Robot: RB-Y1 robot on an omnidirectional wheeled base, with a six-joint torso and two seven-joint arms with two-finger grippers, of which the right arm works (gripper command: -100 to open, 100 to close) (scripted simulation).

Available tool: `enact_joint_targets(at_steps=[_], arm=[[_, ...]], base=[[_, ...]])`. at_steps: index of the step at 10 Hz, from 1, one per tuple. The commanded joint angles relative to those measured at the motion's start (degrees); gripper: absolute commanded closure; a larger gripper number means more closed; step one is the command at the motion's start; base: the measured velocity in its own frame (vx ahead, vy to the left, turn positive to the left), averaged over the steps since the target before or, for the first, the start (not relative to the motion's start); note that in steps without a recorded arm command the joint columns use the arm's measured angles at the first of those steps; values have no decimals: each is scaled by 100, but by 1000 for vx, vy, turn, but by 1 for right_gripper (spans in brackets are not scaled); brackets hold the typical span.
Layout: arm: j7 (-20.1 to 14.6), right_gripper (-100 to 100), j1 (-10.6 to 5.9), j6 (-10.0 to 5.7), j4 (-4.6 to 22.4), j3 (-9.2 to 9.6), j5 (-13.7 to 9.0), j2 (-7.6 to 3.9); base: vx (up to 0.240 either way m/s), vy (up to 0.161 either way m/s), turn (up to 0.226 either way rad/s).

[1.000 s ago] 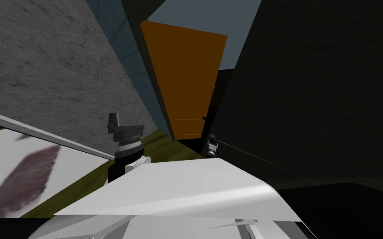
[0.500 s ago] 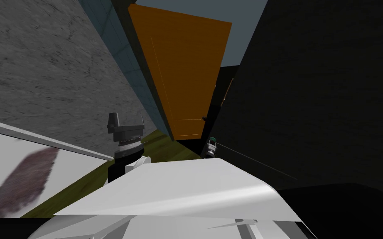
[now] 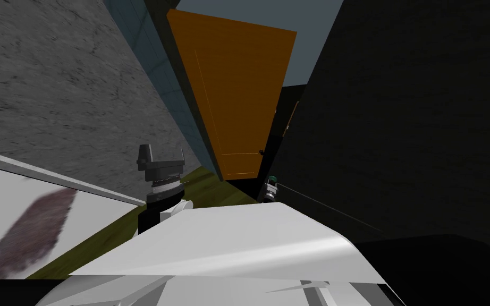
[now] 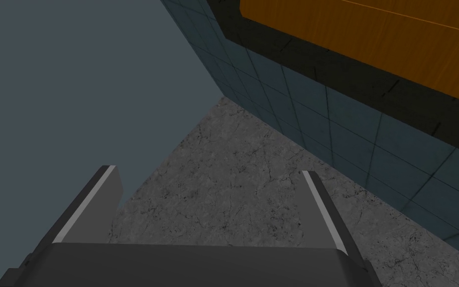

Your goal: Push the door open

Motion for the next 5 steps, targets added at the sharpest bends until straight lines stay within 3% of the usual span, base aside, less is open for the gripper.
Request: enact_joint_targets(at_steps=[1, 5], arm=[[21, 100, -39, -86, 12, -94, -44, -44], [128, 100, -133, -237, 98, -437, -262, -118]], base=[[142, -43, 30], [176, -65, 38]])
